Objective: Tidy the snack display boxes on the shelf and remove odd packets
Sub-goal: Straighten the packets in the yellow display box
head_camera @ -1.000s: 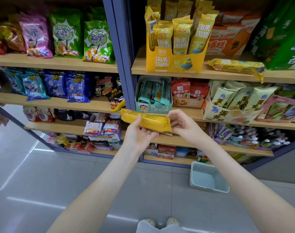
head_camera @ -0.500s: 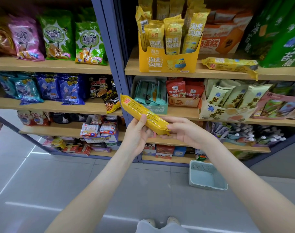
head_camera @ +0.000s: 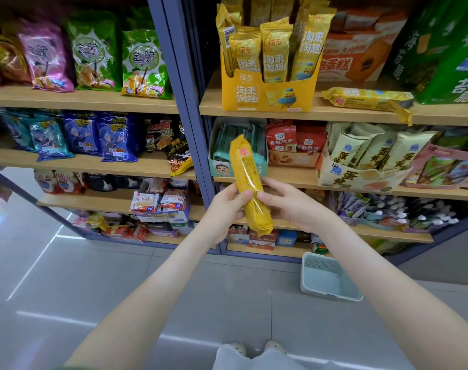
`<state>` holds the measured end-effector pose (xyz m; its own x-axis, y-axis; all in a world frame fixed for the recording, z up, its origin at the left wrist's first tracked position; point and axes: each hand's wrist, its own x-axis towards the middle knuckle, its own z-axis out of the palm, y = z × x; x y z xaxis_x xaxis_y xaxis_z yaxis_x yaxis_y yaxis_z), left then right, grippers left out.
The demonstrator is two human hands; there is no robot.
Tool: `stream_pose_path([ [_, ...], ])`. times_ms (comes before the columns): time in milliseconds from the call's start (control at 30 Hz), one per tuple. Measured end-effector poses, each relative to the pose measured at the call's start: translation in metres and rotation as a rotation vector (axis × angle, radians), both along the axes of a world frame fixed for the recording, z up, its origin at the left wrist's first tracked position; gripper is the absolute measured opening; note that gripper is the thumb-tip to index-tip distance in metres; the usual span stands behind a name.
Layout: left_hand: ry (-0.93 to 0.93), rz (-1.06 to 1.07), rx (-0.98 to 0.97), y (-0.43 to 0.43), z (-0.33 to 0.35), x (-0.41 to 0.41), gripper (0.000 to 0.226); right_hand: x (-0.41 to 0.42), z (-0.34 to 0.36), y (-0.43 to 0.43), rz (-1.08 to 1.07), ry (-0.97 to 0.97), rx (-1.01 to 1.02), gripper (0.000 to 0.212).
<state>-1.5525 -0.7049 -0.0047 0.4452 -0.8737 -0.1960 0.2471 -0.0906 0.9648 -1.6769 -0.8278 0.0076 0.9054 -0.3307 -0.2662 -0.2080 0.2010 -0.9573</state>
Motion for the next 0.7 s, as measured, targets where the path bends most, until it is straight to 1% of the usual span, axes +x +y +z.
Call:
stream_pose_path([
  [100, -0.044, -0.059, 0.016, -0.001, 0.005, -0.003, 0.030, -0.001, -0.004, 0.000, 0.011, -0.025, 0.046, 0.042],
  [167, -0.051, -0.096, 0.017, 0.001, 0.008, -0.004, 0.032, -0.004, -0.005, -0.003, 0.007, -0.036, 0.089, 0.038],
  [267, -0.042, -0.127, 0.036, 0.002, 0.007, -0.004, 0.035, -0.009, -0.005, -0.006, 0.018, -0.042, 0.147, 0.041],
  [333, -0.049, -0.130, 0.046, 0.001, 0.007, -0.004, 0.036, -0.011, -0.005, -0.007, 0.028, -0.042, 0.150, 0.043],
  [433, -0.140, -0.085, 0.071, -0.002, 0.013, -0.007, 0.033, -0.010, -0.005, -0.011, 0.022, -0.038, 0.114, 0.048],
  [500, -0.231, -0.033, 0.095, -0.008, 0.022, -0.010, 0.033, -0.010, -0.001, -0.014, -0.028, -0.049, 0.103, 0.054],
  [533, -0.297, -0.008, 0.107, -0.011, 0.027, -0.011, 0.035, -0.009, 0.001, -0.016, -0.059, -0.056, 0.076, 0.055],
  [567, -0.369, 0.018, 0.121, -0.016, 0.033, -0.012, 0.038, -0.008, 0.005, -0.017, -0.085, -0.061, 0.007, 0.055],
  [633, -0.471, 0.092, 0.135, -0.024, 0.044, -0.013, 0.044, -0.003, 0.016, -0.019, -0.123, -0.037, -0.260, 0.057],
  [667, -0.485, 0.131, 0.125, -0.029, 0.050, -0.012, 0.044, -0.001, 0.021, -0.021, -0.134, -0.024, -0.402, 0.059],
  [700, -0.481, 0.155, 0.103, -0.034, 0.056, -0.011, 0.042, 0.001, 0.026, -0.024, -0.139, -0.020, -0.490, 0.061],
])
